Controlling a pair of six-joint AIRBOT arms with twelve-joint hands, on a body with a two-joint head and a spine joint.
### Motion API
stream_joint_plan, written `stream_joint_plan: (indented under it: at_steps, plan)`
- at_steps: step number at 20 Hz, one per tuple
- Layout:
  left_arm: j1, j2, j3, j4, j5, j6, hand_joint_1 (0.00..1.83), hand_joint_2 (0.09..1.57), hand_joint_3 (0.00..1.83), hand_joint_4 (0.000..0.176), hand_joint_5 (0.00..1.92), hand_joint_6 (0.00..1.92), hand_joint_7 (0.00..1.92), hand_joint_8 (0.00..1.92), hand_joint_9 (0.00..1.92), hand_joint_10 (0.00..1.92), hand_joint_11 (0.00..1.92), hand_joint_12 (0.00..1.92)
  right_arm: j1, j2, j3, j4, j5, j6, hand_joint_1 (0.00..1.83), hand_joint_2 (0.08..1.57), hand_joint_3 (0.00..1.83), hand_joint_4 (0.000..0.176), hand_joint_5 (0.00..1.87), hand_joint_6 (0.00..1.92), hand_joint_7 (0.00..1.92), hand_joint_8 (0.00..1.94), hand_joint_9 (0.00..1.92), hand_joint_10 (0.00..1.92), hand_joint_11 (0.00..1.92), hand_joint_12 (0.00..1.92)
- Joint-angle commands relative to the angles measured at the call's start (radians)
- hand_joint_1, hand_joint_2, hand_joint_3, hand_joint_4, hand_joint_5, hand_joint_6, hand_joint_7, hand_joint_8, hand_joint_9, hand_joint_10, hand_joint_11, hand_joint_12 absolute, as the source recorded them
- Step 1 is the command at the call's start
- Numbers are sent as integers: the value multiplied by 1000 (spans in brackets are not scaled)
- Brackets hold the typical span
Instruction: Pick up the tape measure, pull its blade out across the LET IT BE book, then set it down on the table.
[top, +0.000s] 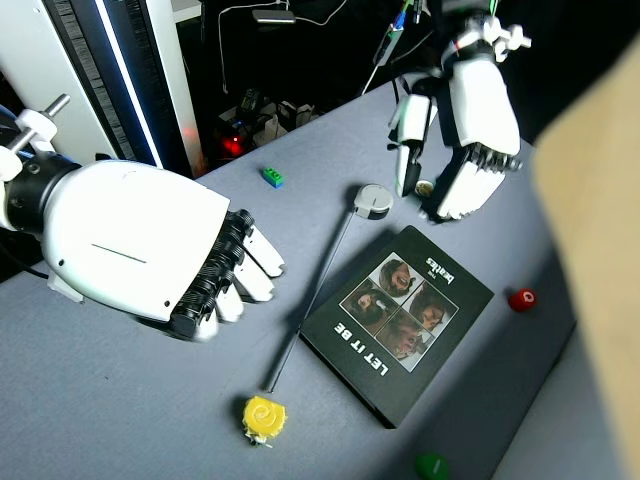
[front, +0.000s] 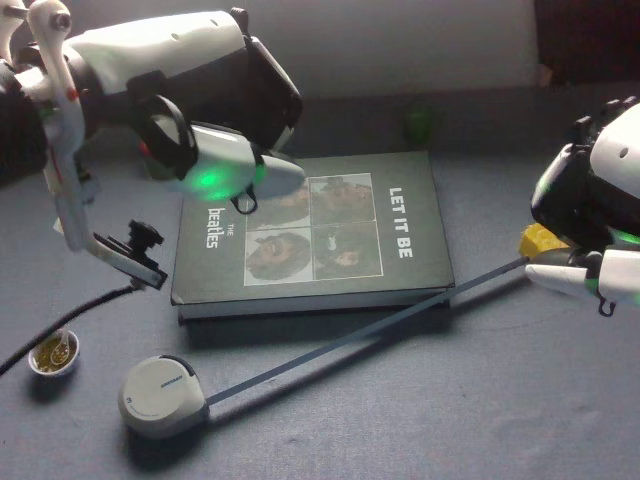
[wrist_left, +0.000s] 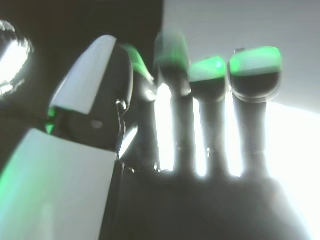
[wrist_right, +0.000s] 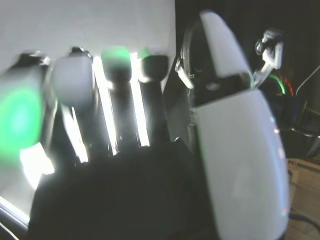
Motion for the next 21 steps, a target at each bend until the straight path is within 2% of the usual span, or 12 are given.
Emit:
stream_joint_plan:
  at_steps: [1,3,7,9,12,21]
  plan:
    - [-5,-1,-8,-6,-50,3,1012,1115,0,0,1275,1921,1349,1921,1365,1921,1454,1921,8,8,-2,-23,97,8,818,1326,21,170,1362,1921,1563,1941,1717,1921,1920,1921]
    - [1,0,-30,-11,-58,3,1048,1084,0,0,1306,1921,1389,1921,1426,1921,1531,1921,9,8,-2,-23,98,10,816,1375,23,176,1359,1921,1559,1941,1737,1921,1921,1921]
    - [29,-7,-58,5,-96,-3,1021,1101,3,0,1232,1921,1353,1921,1361,1921,1473,1921,12,8,-1,-22,101,15,814,1394,16,176,1345,1921,1538,1941,1710,1921,1921,1921]
    - [43,-13,-63,43,-97,-50,1019,1101,3,0,1231,1921,1351,1921,1360,1921,1472,1921,12,8,-1,-22,100,16,819,1400,11,176,1354,1921,1541,1941,1727,1921,1921,1921]
    - [40,-19,-77,48,-129,-64,1034,1104,3,0,1236,1921,1345,1921,1360,1921,1466,1921,12,8,-1,-22,100,16,838,1390,3,176,1370,1921,1539,1941,1727,1921,1921,1921]
    - [36,-19,-97,58,-129,-100,1048,1100,0,0,1171,1921,1297,1921,1321,1921,1434,1921,15,11,5,-22,92,30,836,1385,0,176,1339,1921,1540,1941,1737,1921,1921,1921]
